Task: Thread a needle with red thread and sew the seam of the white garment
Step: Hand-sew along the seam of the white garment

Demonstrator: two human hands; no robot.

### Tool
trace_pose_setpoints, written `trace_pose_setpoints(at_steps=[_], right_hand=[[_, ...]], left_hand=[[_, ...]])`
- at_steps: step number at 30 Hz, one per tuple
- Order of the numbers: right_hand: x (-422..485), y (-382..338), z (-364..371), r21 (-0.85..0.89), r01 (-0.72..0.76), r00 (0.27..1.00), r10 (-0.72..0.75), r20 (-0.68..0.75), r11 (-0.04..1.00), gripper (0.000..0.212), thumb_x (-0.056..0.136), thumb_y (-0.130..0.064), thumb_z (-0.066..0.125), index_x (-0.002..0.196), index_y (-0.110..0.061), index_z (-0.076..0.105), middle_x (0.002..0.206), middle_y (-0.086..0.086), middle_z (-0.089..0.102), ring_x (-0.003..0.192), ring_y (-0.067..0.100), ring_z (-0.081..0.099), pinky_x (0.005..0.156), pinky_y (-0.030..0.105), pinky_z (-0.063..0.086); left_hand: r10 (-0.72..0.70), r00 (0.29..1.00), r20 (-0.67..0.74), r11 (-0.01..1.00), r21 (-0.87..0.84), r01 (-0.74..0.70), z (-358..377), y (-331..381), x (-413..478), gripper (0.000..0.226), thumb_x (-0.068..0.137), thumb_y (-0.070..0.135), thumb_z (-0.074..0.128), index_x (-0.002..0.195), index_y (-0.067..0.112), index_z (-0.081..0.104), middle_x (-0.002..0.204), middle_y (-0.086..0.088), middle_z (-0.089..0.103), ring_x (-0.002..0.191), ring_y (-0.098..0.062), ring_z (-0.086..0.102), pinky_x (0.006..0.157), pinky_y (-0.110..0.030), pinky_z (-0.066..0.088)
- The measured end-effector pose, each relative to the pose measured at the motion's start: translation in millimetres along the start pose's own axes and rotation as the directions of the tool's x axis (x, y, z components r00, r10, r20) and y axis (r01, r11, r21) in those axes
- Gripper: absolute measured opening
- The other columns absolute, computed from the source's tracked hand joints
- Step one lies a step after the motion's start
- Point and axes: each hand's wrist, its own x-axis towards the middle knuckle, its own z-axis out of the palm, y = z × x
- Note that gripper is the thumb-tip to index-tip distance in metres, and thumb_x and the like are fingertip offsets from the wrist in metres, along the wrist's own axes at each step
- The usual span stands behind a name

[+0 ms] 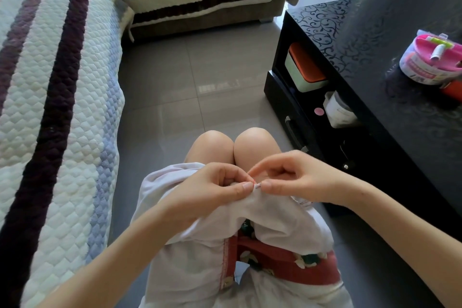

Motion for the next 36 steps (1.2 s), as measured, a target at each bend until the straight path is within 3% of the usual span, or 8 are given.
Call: trace_pose_setpoints(at_steps=[1, 3, 7, 12, 16, 20, 25, 36], right_hand=[[-0.2, -0.7, 2.0, 0.000, -0.005, 1.000, 0.005, 0.022, 1.000, 0.019, 0.090, -0.026, 0.065, 0.102, -0.013, 0.071, 0.081, -0.001, 0.071, 0.076, 0.009, 0.065, 0.072, 0.021, 0.051], [-0.1, -1.4, 4.0, 0.013, -0.023, 1.000, 0.023, 0.006, 1.000, 0.014, 0.090, -0.023, 0.065, 0.085, -0.010, 0.069, 0.065, -0.007, 0.063, 0.061, 0.001, 0.056, 0.060, 0.014, 0.043], [-5.5, 2.1, 4.3, 0.005, -0.073, 0.993, 0.073, -0.092, 0.997, 0.024, 0.086, -0.017, 0.070, 0.065, -0.013, 0.059, 0.046, -0.015, 0.045, 0.046, 0.000, 0.039, 0.048, 0.011, 0.030], [-12.4, 9.1, 8.1, 0.045, -0.147, 0.964, 0.153, -0.216, 0.988, 0.026, 0.082, -0.016, 0.074, 0.062, -0.005, 0.062, 0.054, 0.001, 0.050, 0.053, 0.010, 0.043, 0.054, 0.026, 0.034], [-12.1, 18.2, 15.0, -0.027, -0.169, 0.922, 0.148, -0.357, 0.985, 0.020, 0.083, -0.028, 0.071, 0.071, -0.013, 0.065, 0.046, -0.011, 0.045, 0.045, 0.003, 0.039, 0.050, 0.024, 0.033], [-19.9, 20.8, 23.0, -0.176, -0.048, 0.894, -0.036, -0.447, 0.983, 0.008, 0.093, -0.035, 0.054, 0.095, -0.029, 0.058, 0.063, -0.006, 0.055, 0.059, 0.010, 0.054, 0.062, 0.034, 0.049], [-24.5, 9.8, 38.1, -0.415, 0.047, 0.837, -0.263, -0.480, 0.908, 0.016, 0.087, -0.022, 0.053, 0.078, -0.013, 0.062, 0.054, -0.017, 0.047, 0.050, 0.010, 0.049, 0.049, 0.019, 0.039], [-18.8, 9.0, 41.7, -0.455, -0.015, 0.835, -0.240, -0.495, 0.890, 0.013, 0.079, -0.018, 0.057, 0.069, -0.013, 0.064, 0.049, -0.016, 0.041, 0.046, 0.012, 0.043, 0.046, 0.018, 0.035]], left_hand=[[0.004, 1.000, -0.008, 1.000, 0.020, -0.004, -0.5, -0.5, -0.7, 0.021, 0.081, 0.032, 0.064, 0.087, 0.013, 0.073, 0.088, -0.010, 0.071, 0.083, -0.012, 0.062, 0.080, -0.031, 0.047], [0.026, 0.999, -0.042, 0.997, 0.073, -0.023, -1.3, -0.6, -2.7, 0.020, 0.081, 0.034, 0.065, 0.086, 0.016, 0.073, 0.088, -0.007, 0.073, 0.082, -0.010, 0.064, 0.081, -0.033, 0.049], [0.194, 0.944, -0.267, 0.921, 0.381, -0.081, -1.2, -5.3, -5.5, 0.012, 0.083, 0.029, 0.073, 0.081, 0.017, 0.074, 0.084, 0.004, 0.075, 0.085, -0.009, 0.069, 0.083, -0.037, 0.054], [0.260, 0.912, -0.316, 0.877, 0.473, -0.086, 8.6, -6.7, -2.0, 0.019, 0.083, 0.025, 0.073, 0.067, 0.031, 0.064, 0.073, 0.012, 0.071, 0.075, 0.002, 0.064, 0.069, -0.019, 0.050], [0.139, 0.943, -0.302, 0.918, 0.397, -0.008, 12.8, -4.9, 5.1, 0.017, 0.088, 0.025, 0.067, 0.071, 0.023, 0.068, 0.062, 0.023, 0.065, 0.066, 0.011, 0.058, 0.062, -0.007, 0.041], [0.064, 0.949, -0.310, 0.965, 0.260, 0.020, 10.5, -5.9, 6.2, 0.016, 0.090, 0.025, 0.064, 0.082, 0.016, 0.073, 0.076, 0.007, 0.073, 0.070, 0.005, 0.061, 0.066, -0.014, 0.048], [0.013, 0.953, -0.302, 0.987, 0.156, 0.036, 10.8, -6.2, 5.8, 0.015, 0.091, 0.023, 0.064, 0.084, 0.016, 0.075, 0.081, 0.001, 0.075, 0.074, -0.001, 0.065, 0.072, -0.021, 0.051], [0.013, 0.956, -0.294, 0.993, 0.113, 0.021, 10.9, -5.9, 4.0, 0.013, 0.090, 0.021, 0.065, 0.085, 0.016, 0.076, 0.084, 0.000, 0.076, 0.083, -0.008, 0.069, 0.083, -0.033, 0.054]])
